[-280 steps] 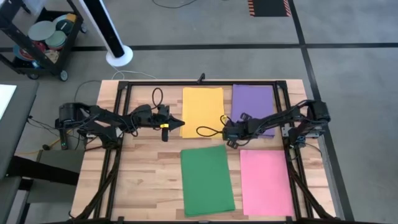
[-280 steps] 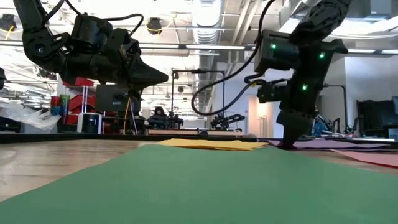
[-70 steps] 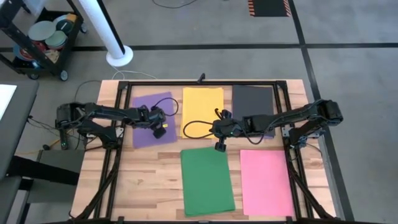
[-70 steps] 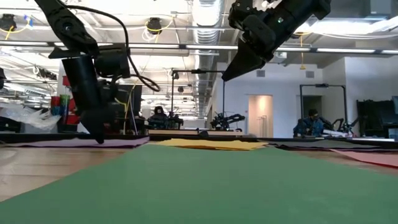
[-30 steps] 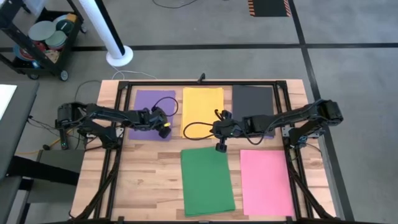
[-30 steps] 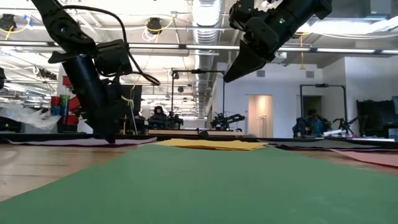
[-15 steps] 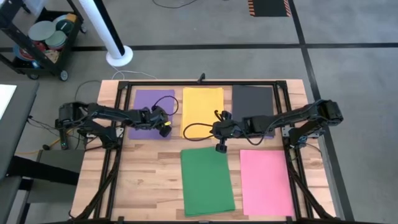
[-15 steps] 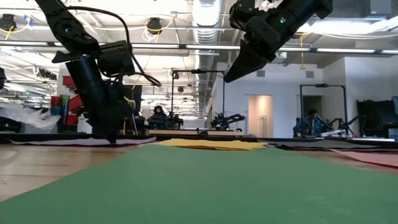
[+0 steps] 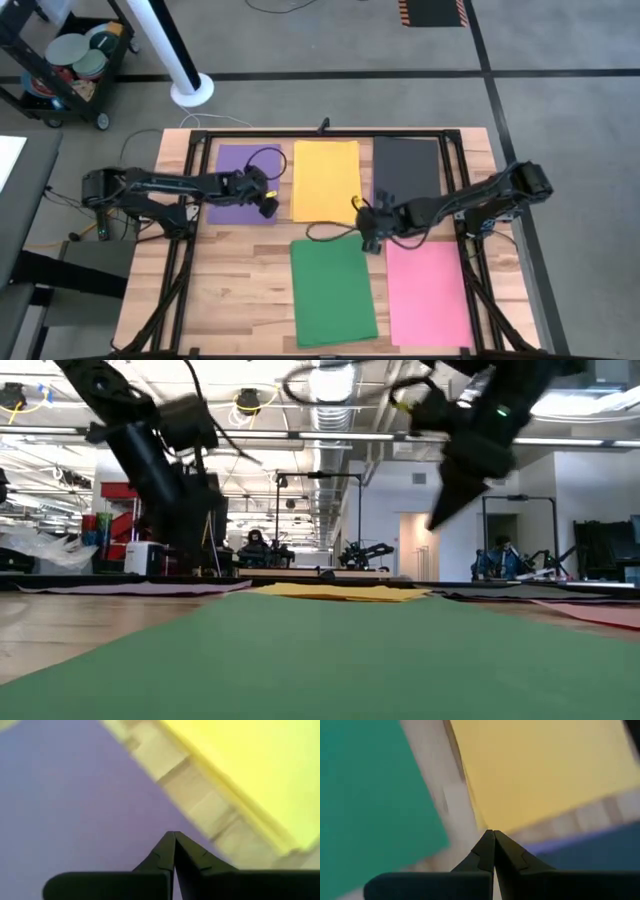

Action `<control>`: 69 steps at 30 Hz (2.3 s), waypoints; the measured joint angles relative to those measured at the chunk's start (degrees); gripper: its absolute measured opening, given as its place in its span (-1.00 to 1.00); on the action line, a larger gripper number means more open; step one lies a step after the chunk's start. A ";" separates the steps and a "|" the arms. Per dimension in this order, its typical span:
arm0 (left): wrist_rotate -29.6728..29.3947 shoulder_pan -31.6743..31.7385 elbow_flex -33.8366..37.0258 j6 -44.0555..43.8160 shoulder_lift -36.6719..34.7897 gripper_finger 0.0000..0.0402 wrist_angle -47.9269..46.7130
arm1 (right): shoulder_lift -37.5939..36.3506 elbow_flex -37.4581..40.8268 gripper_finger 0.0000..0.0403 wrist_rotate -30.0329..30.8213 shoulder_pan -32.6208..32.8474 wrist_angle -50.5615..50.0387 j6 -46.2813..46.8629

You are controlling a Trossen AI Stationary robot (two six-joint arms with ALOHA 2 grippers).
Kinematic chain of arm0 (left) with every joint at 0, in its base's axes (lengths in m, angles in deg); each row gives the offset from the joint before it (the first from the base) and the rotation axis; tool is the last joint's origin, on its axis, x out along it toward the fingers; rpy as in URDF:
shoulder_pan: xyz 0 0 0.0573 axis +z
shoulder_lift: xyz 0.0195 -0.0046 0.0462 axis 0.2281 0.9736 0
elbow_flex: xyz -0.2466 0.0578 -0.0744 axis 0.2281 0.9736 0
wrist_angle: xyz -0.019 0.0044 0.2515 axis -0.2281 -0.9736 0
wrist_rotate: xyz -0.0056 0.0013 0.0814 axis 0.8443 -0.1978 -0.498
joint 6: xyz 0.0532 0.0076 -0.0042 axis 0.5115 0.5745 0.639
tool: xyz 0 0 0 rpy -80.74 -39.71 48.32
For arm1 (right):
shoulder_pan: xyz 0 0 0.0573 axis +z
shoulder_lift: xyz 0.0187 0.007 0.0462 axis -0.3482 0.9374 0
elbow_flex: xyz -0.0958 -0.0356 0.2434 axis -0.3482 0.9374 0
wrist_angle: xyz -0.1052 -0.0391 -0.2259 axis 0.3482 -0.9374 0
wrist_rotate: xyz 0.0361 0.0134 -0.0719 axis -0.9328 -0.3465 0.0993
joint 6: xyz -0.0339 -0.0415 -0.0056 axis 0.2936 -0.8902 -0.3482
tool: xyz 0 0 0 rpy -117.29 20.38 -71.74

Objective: Organize paper
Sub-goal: Move the black paper to the bottom left of the table

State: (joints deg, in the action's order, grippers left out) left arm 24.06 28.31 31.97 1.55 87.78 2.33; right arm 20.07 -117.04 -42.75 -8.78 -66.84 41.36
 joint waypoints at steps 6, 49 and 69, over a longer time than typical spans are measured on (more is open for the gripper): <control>-0.22 -3.03 -0.13 0.00 -8.36 -1.00 4.56 | -0.10 9.51 -1.00 1.73 2.39 6.19 6.29; -0.15 -5.51 -0.13 1.89 -9.47 -1.00 5.22 | 0.20 14.92 -0.48 3.18 -6.62 12.13 2.39; 0.24 -5.51 -0.13 1.87 -9.47 -1.00 5.29 | 6.95 14.52 -0.62 3.39 -5.92 15.24 2.18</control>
State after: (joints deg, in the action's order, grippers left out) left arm 24.30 22.79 31.84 3.42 78.31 7.62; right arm 27.02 -102.52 -39.36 -14.70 -51.61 43.54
